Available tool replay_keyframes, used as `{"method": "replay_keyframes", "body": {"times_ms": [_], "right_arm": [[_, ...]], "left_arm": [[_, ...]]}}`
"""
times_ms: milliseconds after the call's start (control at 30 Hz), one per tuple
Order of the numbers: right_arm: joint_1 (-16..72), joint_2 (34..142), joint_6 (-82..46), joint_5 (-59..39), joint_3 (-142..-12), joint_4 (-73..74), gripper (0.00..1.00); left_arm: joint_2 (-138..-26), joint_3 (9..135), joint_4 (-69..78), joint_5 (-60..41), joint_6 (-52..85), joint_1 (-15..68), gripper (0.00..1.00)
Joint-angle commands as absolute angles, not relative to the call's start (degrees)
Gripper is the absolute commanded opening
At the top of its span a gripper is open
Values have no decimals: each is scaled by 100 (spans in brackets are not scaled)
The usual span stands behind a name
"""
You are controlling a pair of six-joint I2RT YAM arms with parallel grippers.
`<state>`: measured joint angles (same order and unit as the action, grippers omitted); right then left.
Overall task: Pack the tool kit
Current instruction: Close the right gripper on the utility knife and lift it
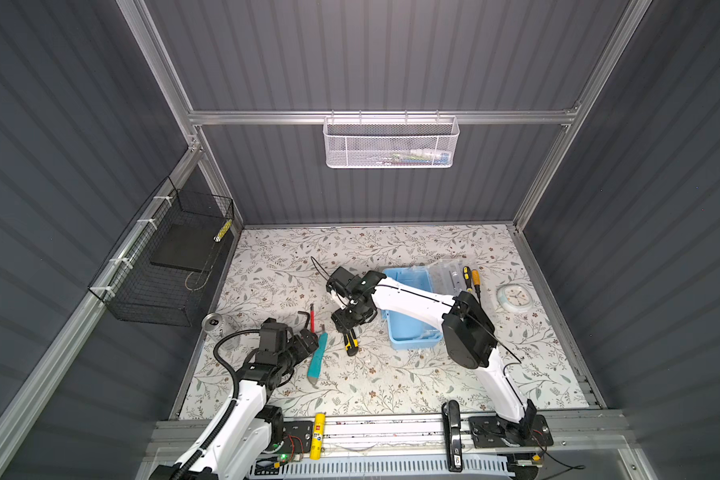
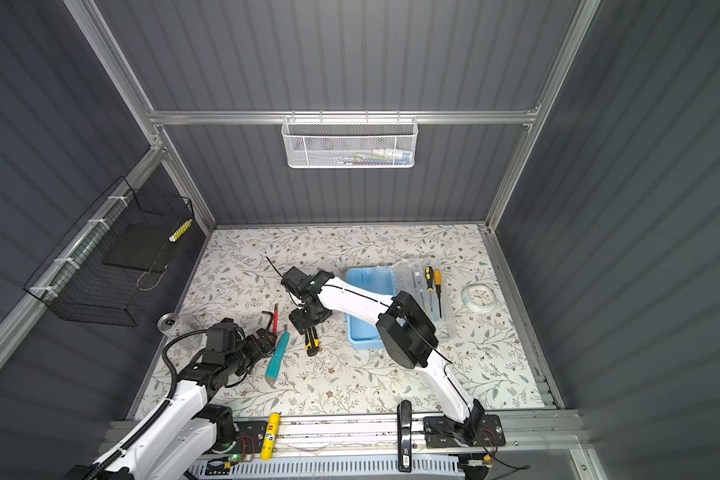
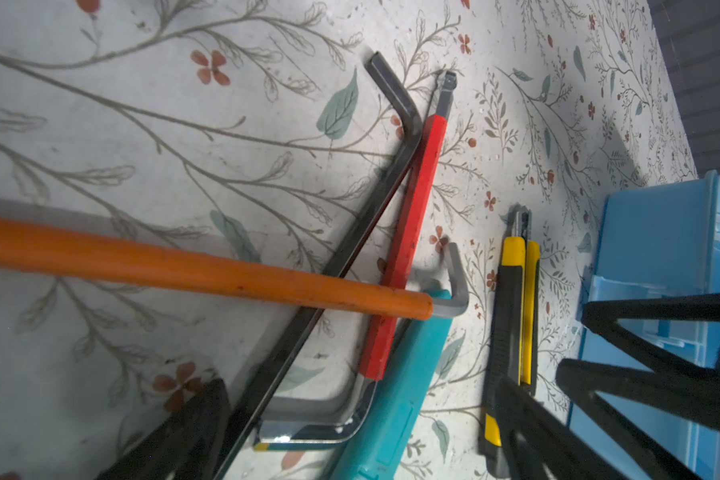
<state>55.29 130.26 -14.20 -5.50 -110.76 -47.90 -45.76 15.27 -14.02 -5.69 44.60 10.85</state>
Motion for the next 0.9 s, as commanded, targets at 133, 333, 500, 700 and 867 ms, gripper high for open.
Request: {"method": "replay_keyframes", "body": {"times_ms": [133, 333, 500, 700, 867], "right_arm": [[5633, 13417, -1701, 9, -11253, -5282, 69], [5677, 13647, -1558, -18, -11499, -5342, 69], [5703, 13930, -1479, -64, -11791, -5529, 67], [5748, 14040, -1424, -36, -11774, -5698, 63], [5757, 13995, -1364, 226, -11609, -5817, 59]], "left_arm": [[-4529, 1768, -1808, -374, 4336, 1123, 100], [-4605, 2006, -1994, -240, 4215, 1124, 99], [-4689, 2117, -2064, -202, 4119, 1124, 99], [-4609, 2147, -2153, -152, 4096, 1125, 100], [-4640, 2136, -2097, -149, 4080, 1125, 100]]}}
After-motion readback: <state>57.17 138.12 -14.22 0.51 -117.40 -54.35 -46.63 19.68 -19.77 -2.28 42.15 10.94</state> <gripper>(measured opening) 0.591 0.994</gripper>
